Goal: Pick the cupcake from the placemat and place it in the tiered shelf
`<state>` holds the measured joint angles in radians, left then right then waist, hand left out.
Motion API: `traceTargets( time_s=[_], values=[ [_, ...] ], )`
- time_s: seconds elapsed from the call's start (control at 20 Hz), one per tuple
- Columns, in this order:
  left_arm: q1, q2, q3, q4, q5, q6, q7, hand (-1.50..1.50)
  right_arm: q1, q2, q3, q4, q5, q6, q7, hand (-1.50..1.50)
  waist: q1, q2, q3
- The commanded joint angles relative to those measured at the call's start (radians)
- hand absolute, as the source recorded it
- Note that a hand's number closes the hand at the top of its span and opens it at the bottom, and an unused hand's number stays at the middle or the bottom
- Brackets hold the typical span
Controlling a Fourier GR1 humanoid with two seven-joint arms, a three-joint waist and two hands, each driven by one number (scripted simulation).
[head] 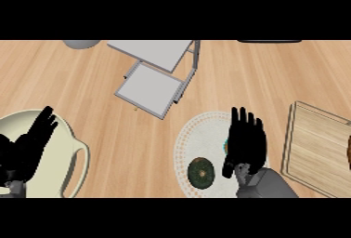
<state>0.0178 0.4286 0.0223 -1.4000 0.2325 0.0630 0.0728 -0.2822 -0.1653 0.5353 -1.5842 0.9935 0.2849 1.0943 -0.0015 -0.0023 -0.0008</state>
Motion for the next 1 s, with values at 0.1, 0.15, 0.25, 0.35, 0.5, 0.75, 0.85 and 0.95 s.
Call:
traceTargets(
  time_s=[0.1, 0.15, 0.25, 0.35, 0.5, 0.75, 0.85, 0.95],
  values=[
    [0.031, -0.009, 0.004, -0.032, -0.018, -0.014, -0.011, 0.00, 0.032, 0.039, -0.012, 0.025, 0.067, 0.080, 0.121, -1.50, 0.004, 0.001, 0.000],
    [0.017, -0.013, 0.007, -0.027, -0.025, -0.005, -0.008, 0.00, 0.024, -0.007, -0.064, 0.089, 0.048, 0.060, 0.030, -1.50, 0.005, 0.003, 0.001],
    [0.027, -0.015, 0.032, 0.027, -0.008, -0.055, -0.060, 0.00, 0.053, 0.015, -0.055, 0.063, 0.088, 0.042, 0.037, -1.50, 0.003, 0.002, 0.000],
    [0.031, -0.017, 0.030, -0.032, -0.030, -0.040, 0.002, 0.00, -0.010, 0.063, -0.081, 0.066, 0.105, 0.095, 0.043, -1.50, 0.005, 0.002, 0.001],
    [0.023, -0.040, 0.044, -0.044, -0.042, -0.037, 0.027, 0.00, 0.007, 0.045, -0.131, 0.092, 0.118, 0.069, -0.045, -1.50, 0.005, 0.002, 0.001],
    [0.002, -0.052, 0.074, 0.038, -0.067, -0.074, -0.037, 0.00, 0.052, 0.016, -0.190, 0.152, 0.130, 0.029, -0.147, -1.50, 0.003, 0.003, 0.001],
    [-0.040, -0.025, 0.111, 0.088, -0.046, -0.133, -0.055, 0.00, 0.038, 0.069, -0.182, 0.142, 0.158, 0.046, -0.103, -1.50, 0.003, 0.002, 0.001],
    [0.061, -0.072, 0.058, -0.117, -0.074, -0.054, 0.066, 0.00, 0.065, 0.107, -0.163, 0.190, 0.178, -0.001, -0.105, -1.50, 0.009, 0.001, 0.001]
  ],
)
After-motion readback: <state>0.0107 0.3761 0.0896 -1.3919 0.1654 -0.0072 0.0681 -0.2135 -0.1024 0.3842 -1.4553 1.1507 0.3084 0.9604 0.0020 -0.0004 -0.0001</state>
